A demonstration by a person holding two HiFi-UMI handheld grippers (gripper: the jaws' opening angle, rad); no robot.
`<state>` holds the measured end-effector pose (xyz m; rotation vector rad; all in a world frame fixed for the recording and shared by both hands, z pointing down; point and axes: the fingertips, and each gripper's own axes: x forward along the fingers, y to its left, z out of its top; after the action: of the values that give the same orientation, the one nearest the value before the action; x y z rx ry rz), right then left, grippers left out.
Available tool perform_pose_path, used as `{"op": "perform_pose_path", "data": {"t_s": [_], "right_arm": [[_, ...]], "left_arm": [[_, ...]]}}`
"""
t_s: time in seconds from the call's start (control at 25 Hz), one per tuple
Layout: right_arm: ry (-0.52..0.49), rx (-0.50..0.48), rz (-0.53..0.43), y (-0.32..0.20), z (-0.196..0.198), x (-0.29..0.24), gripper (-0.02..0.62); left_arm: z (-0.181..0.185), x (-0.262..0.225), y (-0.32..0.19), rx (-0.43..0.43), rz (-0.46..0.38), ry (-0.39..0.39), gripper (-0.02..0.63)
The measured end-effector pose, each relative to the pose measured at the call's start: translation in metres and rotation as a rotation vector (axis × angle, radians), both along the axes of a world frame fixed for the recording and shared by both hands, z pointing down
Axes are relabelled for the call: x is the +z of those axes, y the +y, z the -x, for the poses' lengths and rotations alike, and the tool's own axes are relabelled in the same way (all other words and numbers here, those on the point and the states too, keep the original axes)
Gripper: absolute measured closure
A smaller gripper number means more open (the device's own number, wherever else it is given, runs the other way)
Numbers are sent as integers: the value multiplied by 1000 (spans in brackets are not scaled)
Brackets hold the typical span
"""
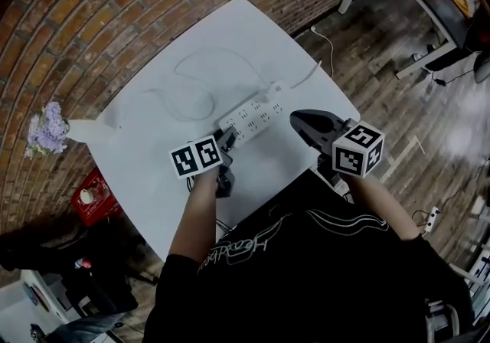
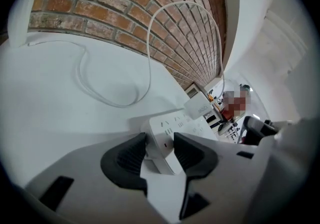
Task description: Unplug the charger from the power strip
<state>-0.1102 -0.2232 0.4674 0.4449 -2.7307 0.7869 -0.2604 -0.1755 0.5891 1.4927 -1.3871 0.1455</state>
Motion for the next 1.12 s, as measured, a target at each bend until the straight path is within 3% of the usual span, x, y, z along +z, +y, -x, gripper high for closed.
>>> {"op": "perform_pose_path", "data": {"t_s": [0.32,0.48,0.84,1.12], "right_arm": [[118,23,-156,-33,29,33,591],[163,35,-193,-46,44,46,465],[237,75,-256,-65,65,69,414],[328,105,-328,-70,77,80,411]], "left_arm": [[0,1,0,-8,3,12,431],[-1,1,-1,-7,-1,3,431],[0,2,-1,0,-18,6,430],[0,1,-1,-2,-19,2,430]]}}
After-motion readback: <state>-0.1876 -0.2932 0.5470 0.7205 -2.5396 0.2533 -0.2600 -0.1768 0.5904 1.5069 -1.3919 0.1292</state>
